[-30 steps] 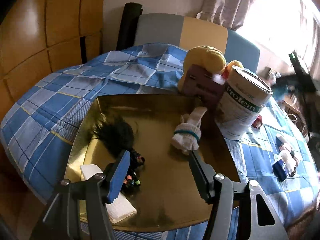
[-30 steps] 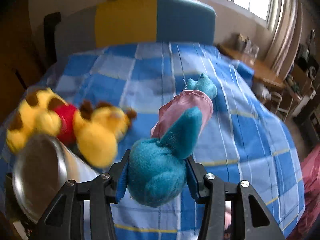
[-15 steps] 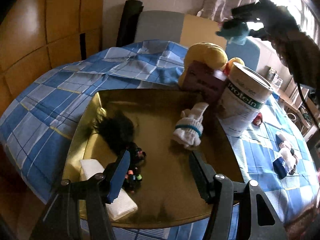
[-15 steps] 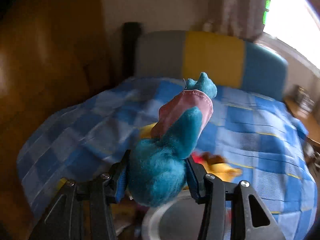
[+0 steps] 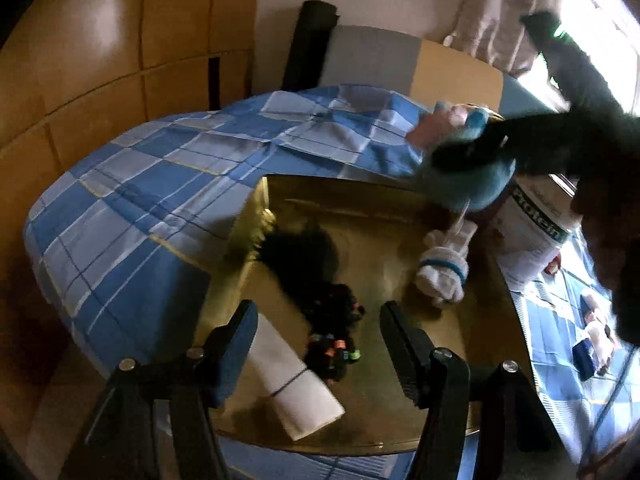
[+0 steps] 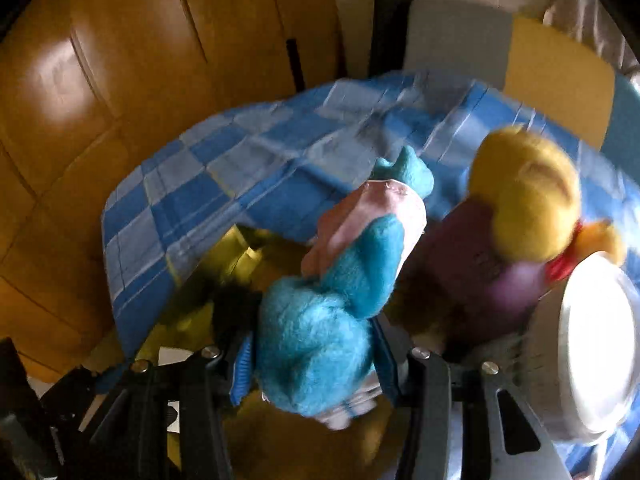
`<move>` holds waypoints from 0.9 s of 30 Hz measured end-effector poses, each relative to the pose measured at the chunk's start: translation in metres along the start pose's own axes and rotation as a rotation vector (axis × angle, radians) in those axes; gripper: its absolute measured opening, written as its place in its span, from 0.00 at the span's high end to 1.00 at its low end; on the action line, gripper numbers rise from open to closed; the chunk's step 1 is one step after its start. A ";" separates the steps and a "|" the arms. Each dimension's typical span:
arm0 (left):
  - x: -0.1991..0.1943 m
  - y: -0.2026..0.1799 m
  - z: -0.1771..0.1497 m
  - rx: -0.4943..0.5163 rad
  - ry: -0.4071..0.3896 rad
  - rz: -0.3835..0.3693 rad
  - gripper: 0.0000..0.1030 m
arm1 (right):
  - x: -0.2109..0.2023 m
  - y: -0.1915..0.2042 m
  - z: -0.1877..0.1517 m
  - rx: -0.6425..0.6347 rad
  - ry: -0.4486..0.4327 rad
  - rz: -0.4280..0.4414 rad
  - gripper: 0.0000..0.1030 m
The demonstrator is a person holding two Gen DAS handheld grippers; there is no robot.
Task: Organize soft objects
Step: 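Carry the blue plush with the right tool and release it into the gold tray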
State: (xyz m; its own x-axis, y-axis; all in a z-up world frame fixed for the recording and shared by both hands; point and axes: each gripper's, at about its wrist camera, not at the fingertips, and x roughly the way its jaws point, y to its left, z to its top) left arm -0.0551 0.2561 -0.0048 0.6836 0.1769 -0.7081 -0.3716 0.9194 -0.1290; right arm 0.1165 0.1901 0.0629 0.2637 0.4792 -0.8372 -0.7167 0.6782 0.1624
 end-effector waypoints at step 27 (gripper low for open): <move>-0.011 0.001 -0.002 0.006 -0.016 0.018 0.32 | -0.010 0.016 -0.044 -0.005 -0.106 -0.111 0.23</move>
State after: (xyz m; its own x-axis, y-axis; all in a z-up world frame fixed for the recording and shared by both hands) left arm -0.0646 0.2540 0.0016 0.6868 0.1988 -0.6992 -0.3799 0.9182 -0.1121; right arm 0.0742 0.1713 0.0510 0.4080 0.4572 -0.7903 -0.6826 0.7275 0.0685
